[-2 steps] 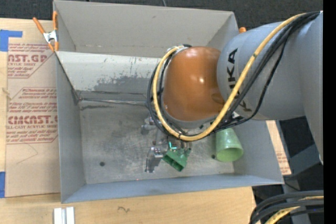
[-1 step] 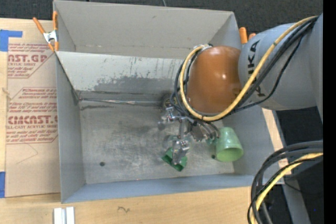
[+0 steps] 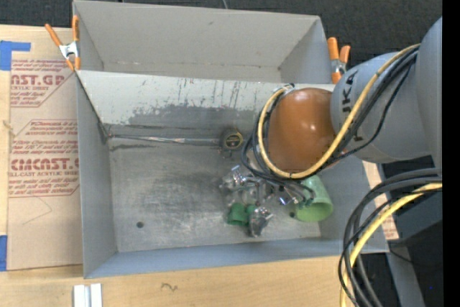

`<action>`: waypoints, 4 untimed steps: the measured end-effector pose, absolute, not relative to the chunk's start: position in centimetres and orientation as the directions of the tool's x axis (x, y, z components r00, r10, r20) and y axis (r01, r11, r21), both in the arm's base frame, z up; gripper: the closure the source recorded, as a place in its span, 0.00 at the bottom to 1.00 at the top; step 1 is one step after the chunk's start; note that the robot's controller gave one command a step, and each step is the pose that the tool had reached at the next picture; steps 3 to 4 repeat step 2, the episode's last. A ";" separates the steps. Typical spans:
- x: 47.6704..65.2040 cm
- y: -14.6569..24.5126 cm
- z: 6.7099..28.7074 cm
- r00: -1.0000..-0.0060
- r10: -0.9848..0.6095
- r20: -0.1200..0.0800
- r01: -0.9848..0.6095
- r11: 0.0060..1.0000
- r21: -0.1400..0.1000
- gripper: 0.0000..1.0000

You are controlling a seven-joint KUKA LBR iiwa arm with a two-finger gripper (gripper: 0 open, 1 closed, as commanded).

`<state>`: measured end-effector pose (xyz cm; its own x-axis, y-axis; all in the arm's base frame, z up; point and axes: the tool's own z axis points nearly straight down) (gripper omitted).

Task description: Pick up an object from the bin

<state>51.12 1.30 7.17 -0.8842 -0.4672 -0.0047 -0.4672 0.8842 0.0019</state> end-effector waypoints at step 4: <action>51.4 0.9 23.5 -0.814 -0.580 -0.009 -0.580 0.815 -0.005 1.00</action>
Offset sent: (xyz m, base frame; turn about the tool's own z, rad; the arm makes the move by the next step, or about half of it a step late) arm 0.0000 0.0000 0.0000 0.0000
